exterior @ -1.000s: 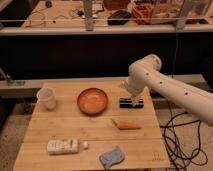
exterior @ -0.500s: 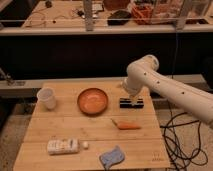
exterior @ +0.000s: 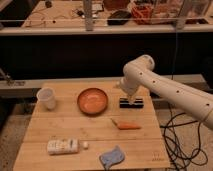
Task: Pick up the ceramic bowl
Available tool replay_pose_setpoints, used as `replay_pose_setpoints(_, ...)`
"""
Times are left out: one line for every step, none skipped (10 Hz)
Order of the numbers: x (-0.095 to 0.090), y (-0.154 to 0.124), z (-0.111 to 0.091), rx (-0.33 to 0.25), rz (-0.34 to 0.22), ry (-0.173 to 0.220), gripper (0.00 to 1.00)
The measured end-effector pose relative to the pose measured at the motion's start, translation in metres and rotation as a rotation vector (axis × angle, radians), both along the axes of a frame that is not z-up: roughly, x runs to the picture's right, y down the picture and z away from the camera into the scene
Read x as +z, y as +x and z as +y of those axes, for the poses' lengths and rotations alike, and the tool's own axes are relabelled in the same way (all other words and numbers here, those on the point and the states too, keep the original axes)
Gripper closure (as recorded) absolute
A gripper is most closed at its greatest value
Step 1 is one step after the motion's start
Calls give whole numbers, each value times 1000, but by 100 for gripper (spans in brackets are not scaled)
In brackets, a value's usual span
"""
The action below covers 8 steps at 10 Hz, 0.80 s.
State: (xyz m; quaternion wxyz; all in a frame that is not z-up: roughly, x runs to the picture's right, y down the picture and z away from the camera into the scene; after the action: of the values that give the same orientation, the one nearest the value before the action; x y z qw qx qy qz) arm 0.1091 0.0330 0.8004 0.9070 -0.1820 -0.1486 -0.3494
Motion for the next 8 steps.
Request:
replay_pose_setpoints(2, -3, 1, -14, -8, 0, 20)
replay_pose_setpoints(4, -5, 2, -22, -13, 0, 20)
replay_pose_setpoints(7, -8, 3, -35, -19, 2, 20)
replay_pose_setpoints(8, -11, 3, -44, -26, 3, 20)
replay_pose_setpoints(10, -13, 4, -52, -30, 3, 20)
replay_pose_setpoints(14, -15, 6, -61, -35, 3, 20)
replay_pose_setpoints(18, -21, 8, -75, -46, 2, 20)
replay_pose_setpoints(22, -24, 9, -85, -53, 3, 20)
